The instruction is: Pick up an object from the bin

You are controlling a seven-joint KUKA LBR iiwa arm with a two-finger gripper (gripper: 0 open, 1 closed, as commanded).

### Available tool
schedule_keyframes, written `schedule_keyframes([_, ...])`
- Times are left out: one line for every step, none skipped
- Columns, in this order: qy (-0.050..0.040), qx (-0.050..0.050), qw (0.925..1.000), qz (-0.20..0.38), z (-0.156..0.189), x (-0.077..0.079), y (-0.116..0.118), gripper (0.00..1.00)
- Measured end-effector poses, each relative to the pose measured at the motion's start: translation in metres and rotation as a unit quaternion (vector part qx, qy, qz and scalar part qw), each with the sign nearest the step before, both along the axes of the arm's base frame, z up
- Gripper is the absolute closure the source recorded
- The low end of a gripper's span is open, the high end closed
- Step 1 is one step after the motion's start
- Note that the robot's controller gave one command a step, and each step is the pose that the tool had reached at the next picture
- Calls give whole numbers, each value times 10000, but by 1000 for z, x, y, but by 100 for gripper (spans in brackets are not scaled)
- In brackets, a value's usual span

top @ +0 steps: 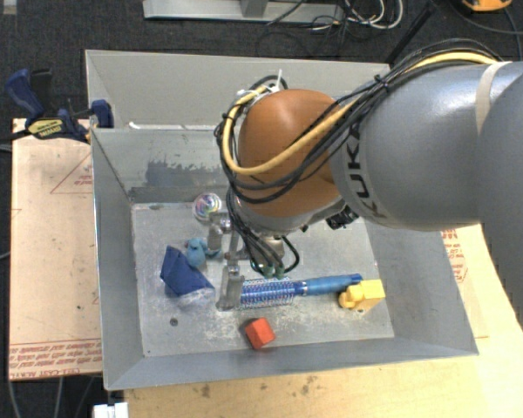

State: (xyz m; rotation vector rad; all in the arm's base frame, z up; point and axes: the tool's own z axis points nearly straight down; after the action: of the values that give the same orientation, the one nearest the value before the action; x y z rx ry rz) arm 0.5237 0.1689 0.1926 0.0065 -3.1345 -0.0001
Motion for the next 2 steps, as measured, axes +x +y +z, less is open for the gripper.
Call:
schedule_keyframes([-18,7,9857,1683,-96,-12,-71,0])
schedule_keyframes([-43,14,9857,1684,-94,-10,-70,100])
